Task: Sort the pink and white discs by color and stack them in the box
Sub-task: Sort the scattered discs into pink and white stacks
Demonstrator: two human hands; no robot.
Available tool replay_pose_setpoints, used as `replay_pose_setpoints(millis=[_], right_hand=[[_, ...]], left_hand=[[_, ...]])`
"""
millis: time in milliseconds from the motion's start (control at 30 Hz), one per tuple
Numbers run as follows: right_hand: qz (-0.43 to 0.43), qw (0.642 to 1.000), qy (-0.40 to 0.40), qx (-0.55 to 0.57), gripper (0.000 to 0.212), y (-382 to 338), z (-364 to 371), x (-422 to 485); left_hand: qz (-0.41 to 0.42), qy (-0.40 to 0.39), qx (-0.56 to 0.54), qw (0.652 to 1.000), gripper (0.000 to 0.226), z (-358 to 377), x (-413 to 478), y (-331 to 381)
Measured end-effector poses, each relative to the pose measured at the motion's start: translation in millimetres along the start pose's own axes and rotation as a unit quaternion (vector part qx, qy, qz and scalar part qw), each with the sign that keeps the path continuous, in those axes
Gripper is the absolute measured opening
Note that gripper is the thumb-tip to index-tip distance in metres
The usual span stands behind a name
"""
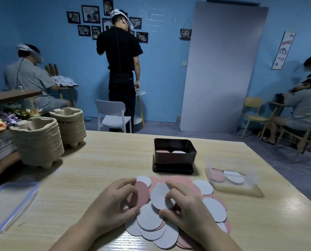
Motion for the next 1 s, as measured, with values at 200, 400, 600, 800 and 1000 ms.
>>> replay_pose_setpoints(millis=[200, 400, 600, 800, 1000], right_hand=[[-0.009, 1.0, 0.005, -0.022, 0.035, 2, -1, -1], [0.008, 1.0, 0.013, -0.022, 0.034, 5, 1, -2], [-0.02, 0.999, 0.032, -0.001, 0.045, 2, 5, 2], [-0.098, 0.995, 0.021, -0.02, 0.033, 0, 8, 9], [-0.099, 0.994, 0.034, 0.003, 0.032, 1, 6, 5]], left_hand=[[-0.004, 0.004, 0.023, 1.0, 0.033, 3, 0, -7], [0.028, 0.112, 0.066, 0.991, 0.032, -5, 3, 0], [0.111, 0.049, 0.055, 0.991, 0.026, 4, 7, 14], [0.163, 0.019, 0.069, 0.984, 0.025, 17, 18, 23], [0.101, 0.016, -0.012, 0.995, 0.031, 14, 8, 14]])
Point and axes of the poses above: each hand's wrist, its own x-axis towards the middle knuckle, its own z-axis out of the palm, y = z × x, the point moved 1 cm from there along x, towards the middle knuckle, and after that the axes turned 3 degrees about -y, right-handed, at the moved point
